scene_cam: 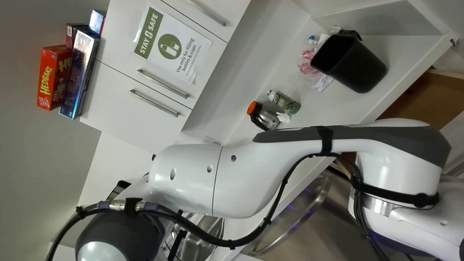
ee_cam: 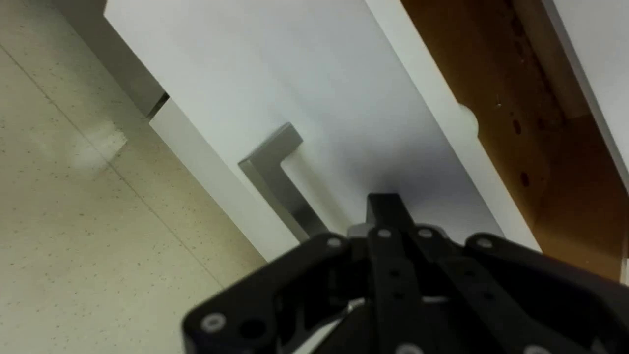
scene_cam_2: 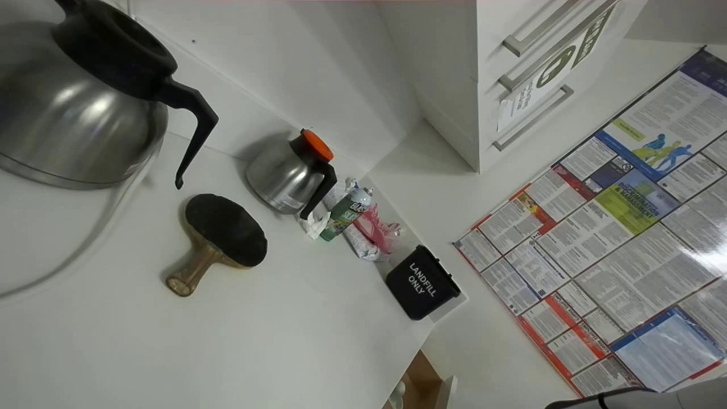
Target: Close the top drawer of the cabinet.
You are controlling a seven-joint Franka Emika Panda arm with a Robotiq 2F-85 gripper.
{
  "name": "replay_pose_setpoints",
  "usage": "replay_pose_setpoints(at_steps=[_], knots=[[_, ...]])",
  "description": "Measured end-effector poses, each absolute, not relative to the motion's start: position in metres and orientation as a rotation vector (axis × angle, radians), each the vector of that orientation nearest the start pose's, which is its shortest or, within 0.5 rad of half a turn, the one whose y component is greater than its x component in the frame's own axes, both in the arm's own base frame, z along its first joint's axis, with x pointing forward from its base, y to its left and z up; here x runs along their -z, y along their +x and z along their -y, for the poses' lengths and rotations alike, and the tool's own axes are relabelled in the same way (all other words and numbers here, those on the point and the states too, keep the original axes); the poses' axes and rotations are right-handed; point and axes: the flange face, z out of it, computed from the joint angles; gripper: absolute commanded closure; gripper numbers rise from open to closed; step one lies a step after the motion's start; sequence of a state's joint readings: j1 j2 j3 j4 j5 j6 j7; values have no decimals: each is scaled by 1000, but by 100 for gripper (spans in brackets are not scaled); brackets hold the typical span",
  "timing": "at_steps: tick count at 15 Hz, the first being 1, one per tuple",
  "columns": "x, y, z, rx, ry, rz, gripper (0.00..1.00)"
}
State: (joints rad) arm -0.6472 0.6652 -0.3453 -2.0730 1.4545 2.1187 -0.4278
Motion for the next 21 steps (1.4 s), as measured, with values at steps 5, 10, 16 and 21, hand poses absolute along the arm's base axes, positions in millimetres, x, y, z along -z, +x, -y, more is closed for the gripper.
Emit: replay_pose_setpoints(at_steps=[5, 10, 16, 21], knots=[[-99, 346, 426, 247, -1552, -1688, 100], [-109, 391, 409, 239, -1570, -1613, 100], [-119, 458, 375, 207, -1568, -1552, 100], [-109, 488, 359, 176, -1578, -1536, 100]])
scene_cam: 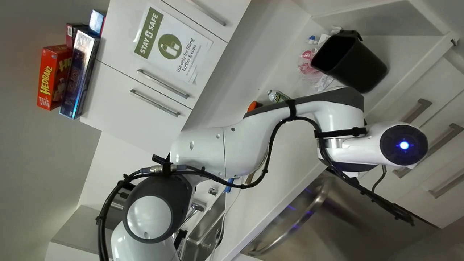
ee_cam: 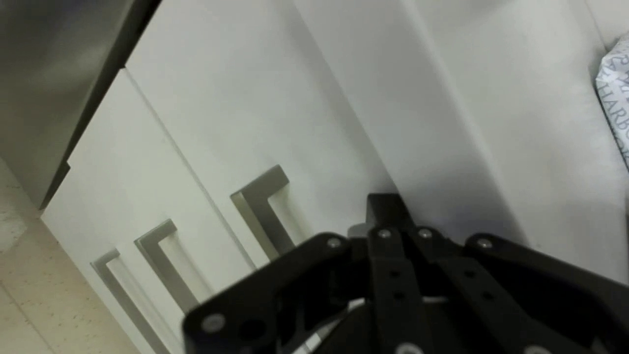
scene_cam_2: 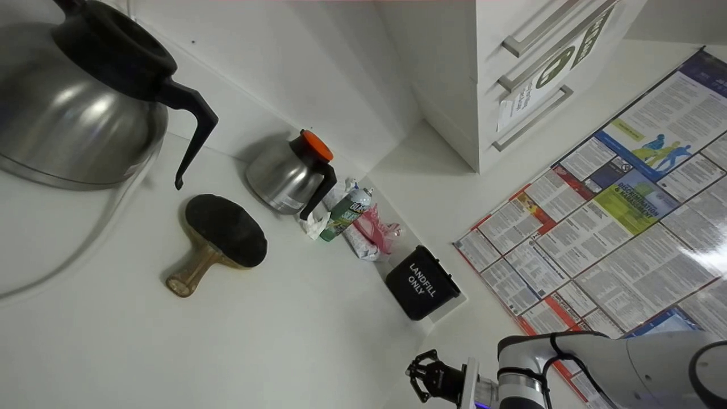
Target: Close the top drawer of the cabinet.
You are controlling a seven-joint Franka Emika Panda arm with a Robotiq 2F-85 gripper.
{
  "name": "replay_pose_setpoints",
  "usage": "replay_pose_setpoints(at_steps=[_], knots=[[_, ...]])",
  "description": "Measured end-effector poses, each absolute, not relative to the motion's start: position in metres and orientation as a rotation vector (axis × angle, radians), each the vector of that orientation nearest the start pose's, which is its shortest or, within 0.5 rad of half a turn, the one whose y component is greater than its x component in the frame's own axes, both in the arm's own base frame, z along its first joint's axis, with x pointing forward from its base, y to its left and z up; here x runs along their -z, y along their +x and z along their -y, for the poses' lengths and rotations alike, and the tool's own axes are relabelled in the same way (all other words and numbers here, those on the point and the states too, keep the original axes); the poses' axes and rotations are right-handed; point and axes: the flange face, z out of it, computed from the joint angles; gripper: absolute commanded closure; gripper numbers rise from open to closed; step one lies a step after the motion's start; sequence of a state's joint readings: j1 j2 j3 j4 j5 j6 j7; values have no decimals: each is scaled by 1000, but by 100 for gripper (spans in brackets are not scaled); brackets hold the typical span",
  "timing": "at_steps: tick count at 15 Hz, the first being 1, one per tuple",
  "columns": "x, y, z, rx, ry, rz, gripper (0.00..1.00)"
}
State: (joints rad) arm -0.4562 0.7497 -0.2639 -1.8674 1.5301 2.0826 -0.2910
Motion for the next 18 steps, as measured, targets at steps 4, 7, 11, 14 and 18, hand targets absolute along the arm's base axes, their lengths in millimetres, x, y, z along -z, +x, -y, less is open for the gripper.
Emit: replay_pose_setpoints(at_steps=[4, 7, 11, 14, 18], knots=[[-103, 474, 362, 167, -1597, -1573, 100], [-108, 430, 365, 129, -1652, -1618, 100], [-142, 362, 363, 72, -1809, -1674, 100], [-178, 325, 357, 109, -1960, -1702, 100], [-221, 295, 341, 171, -2143, -1662, 100]])
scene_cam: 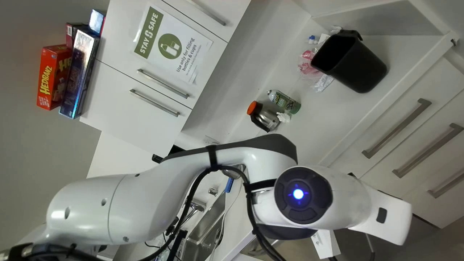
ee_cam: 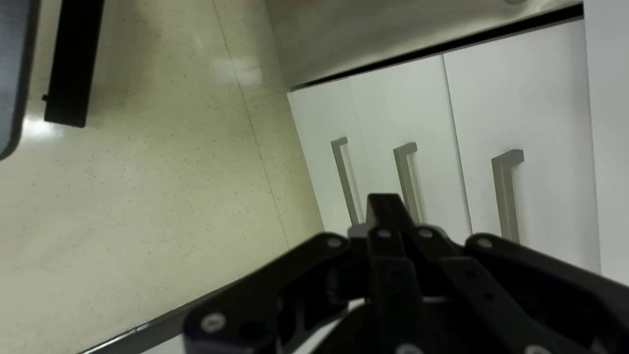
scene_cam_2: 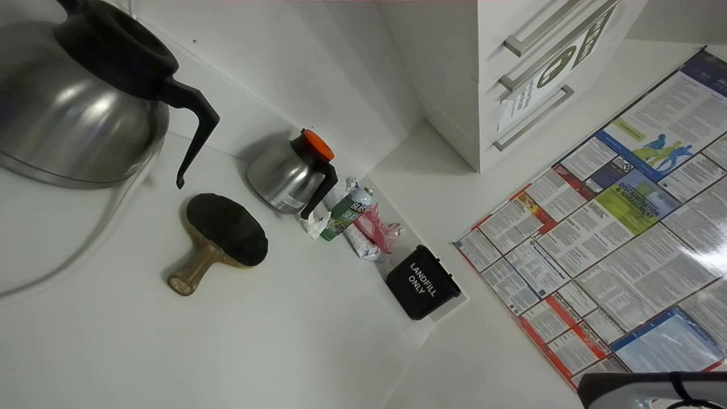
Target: Close the top drawer of the cabinet.
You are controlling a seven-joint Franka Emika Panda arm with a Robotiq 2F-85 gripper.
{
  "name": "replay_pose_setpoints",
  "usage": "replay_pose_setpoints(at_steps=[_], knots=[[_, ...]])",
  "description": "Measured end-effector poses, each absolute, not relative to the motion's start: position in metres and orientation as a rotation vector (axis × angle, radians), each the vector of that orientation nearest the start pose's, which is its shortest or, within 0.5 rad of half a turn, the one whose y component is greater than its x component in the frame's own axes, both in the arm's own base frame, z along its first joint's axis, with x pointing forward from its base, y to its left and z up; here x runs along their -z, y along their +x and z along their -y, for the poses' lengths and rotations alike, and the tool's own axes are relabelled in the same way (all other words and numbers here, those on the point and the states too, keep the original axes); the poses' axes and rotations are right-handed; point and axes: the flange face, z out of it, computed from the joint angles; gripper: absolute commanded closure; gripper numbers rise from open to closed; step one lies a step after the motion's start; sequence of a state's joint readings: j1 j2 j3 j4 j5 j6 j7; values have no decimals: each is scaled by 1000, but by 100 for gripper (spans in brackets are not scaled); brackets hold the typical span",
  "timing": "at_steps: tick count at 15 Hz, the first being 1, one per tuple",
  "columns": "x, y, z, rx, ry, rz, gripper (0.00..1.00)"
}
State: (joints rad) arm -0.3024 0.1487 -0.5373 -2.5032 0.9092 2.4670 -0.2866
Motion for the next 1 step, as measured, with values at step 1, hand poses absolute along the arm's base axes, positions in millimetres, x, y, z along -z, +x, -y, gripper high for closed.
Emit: replay_pose_setpoints(at_steps=[1], knots=[[-230, 291, 336, 179, -2178, -1647, 100]])
